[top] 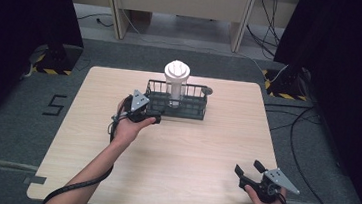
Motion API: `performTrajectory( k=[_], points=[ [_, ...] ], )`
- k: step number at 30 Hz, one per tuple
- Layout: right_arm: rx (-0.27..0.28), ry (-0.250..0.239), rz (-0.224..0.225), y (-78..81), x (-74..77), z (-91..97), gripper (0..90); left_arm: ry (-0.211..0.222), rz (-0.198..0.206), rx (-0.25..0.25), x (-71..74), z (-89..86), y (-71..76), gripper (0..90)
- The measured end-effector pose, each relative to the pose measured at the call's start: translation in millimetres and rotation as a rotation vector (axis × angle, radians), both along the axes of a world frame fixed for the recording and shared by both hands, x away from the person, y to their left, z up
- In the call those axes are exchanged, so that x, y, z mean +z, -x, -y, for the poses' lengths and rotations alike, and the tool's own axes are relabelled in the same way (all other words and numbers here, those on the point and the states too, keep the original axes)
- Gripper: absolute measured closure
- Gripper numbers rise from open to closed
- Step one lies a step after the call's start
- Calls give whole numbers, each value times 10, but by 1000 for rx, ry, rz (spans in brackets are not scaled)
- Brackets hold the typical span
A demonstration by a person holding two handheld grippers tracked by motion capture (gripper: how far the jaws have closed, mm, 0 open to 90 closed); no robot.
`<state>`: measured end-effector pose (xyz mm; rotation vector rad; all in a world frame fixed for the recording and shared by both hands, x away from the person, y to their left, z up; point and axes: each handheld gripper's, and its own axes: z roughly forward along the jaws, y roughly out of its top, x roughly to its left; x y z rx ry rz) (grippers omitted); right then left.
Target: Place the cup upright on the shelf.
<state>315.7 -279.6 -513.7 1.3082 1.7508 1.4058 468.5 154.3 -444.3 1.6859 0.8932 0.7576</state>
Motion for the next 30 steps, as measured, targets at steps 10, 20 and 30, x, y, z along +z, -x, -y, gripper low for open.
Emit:
performTrajectory(
  k=[10,20,30],
  points=[
    [-2,-6,-4,0,0,-2,192,8,6,-8,-25,-96,175,155],
    [-3,-7,-4,0,-1,-2,192,12,13,-5,-74,-273,398,157],
    [-3,0,-1,0,0,-1,192,23,9,3,-122,-418,566,158]
  ],
)
